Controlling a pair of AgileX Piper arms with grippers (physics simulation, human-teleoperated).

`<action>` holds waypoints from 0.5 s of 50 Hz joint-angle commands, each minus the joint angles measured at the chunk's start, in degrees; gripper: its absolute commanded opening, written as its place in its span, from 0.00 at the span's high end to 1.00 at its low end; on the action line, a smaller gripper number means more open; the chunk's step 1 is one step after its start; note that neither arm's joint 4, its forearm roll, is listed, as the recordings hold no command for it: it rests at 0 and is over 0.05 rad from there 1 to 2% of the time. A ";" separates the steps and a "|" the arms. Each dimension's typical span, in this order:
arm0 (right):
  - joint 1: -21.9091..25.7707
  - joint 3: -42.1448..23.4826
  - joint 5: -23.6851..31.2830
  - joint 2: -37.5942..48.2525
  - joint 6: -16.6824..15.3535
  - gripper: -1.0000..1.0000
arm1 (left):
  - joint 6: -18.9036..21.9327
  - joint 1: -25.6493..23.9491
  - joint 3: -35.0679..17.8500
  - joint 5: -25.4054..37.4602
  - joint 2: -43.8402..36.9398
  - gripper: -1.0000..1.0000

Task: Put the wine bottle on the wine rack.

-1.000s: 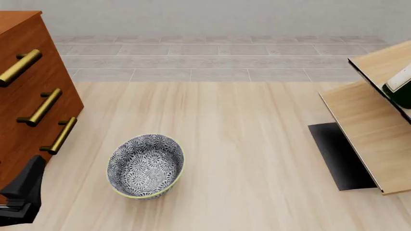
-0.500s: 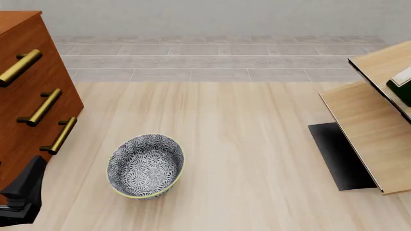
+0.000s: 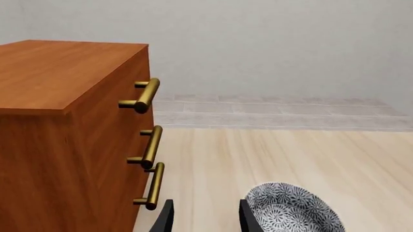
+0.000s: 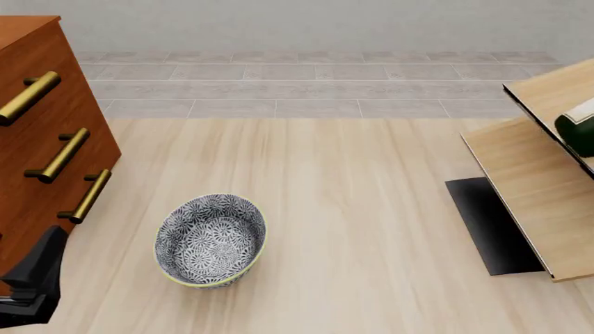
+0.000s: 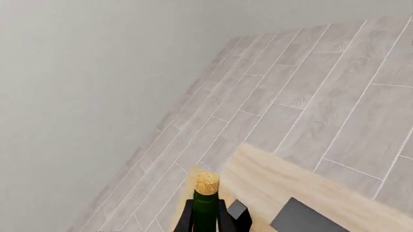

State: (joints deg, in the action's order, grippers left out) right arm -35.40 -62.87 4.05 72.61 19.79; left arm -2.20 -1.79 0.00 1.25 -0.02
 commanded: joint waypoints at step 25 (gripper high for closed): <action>-0.47 5.23 -1.35 5.02 1.98 1.00 | 0.44 -0.06 0.00 -0.21 0.00 0.00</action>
State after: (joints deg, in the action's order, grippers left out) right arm -36.81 -61.39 1.53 74.48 20.85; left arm -1.86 -1.90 -0.01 1.06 -0.02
